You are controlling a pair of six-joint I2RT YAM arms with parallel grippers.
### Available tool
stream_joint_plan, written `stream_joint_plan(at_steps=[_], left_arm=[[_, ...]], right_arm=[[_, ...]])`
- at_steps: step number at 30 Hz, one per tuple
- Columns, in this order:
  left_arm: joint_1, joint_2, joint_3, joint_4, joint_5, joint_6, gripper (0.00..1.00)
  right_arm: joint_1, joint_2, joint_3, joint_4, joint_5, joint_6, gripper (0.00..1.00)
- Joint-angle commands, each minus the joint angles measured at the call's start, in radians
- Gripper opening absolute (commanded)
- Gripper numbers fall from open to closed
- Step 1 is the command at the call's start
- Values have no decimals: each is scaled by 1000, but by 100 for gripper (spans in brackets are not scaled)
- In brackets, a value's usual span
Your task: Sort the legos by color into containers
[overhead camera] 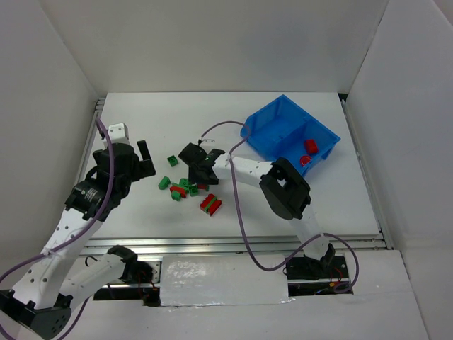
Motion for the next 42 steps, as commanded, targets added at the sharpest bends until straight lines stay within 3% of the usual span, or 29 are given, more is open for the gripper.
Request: stream_joint_plan(at_steps=[1,17,22,31,35,42], left_arm=[[5,-14,-4,41,12,15,99],[5,-13,-3,41,15,17,100],[5,-11,-3,43,15,17,100],[5,-9,-3,41,15,17,100],[5,-8,-4,41,15,17,100],[4,-17,-3,44,18,18,100]], right_arm=[[3,16,60,-12,12,-6,65],[-2,70,105,-83,49,9,54],[-2,52,88,-71,49,3,41],[-20,-78,33,12,89,-7,31],[-81,-187,-38,8,118,-4,30],[-365,-485,-248,-4,187,-21,31]])
